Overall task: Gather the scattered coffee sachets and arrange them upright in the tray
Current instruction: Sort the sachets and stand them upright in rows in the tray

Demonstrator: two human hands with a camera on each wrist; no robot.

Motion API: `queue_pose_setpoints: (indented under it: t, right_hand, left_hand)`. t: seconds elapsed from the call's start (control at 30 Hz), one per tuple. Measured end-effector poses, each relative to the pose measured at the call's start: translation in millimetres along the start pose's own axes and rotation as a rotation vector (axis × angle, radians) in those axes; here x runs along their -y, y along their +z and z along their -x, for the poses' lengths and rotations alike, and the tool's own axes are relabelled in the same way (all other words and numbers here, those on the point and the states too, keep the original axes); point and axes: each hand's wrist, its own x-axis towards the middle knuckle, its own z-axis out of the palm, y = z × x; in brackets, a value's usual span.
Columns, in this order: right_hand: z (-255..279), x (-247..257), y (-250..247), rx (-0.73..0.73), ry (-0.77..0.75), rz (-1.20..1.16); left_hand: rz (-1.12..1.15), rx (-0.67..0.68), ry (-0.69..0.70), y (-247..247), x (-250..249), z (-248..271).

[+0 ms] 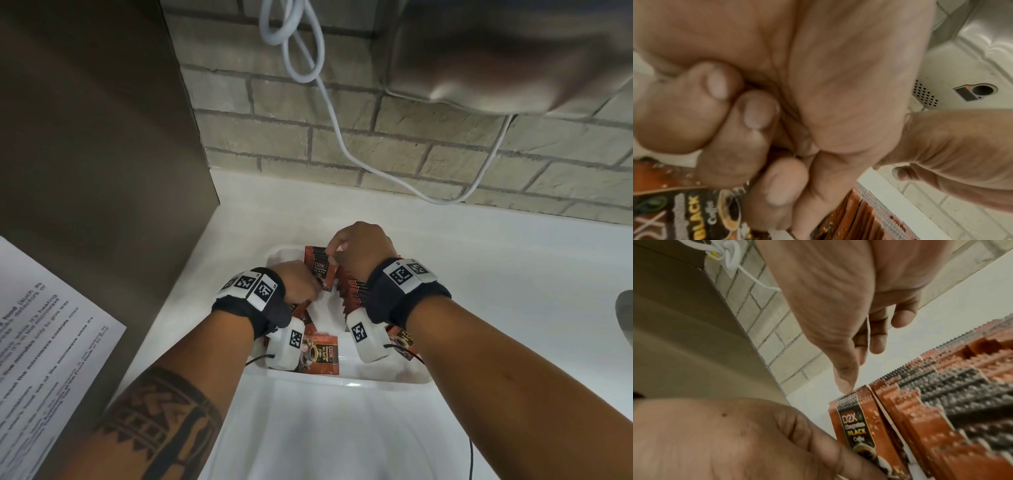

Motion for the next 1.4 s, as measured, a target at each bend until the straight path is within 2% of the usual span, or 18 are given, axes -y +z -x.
queue_pose_setpoints:
  t: [0.2,0.33,0.5,0.8,1.4]
  right_hand:
    - [4,-1,-8,-0.065,-0.024,-0.037]
    - [7,-2,-9,-0.056,-0.027,-0.025]
    - [5,-1,5,0.003,-0.046,0.204]
    - [-7,1,19,0.003,-0.057,0.300]
    - [-15,3,17,-0.004,-0.007,0.270]
  left_hand:
    - [0.041,0.026,0.011,2,-1,-2]
    - [0.032,-0.022,0.012,0,-3,-2]
    - [0.025,-0.059,-0.007,0,-5,-2]
    - [0.020,-0.073,0.013,-1,-7,1]
    - [0.040,-0.057,0.013,-5,-9,3]
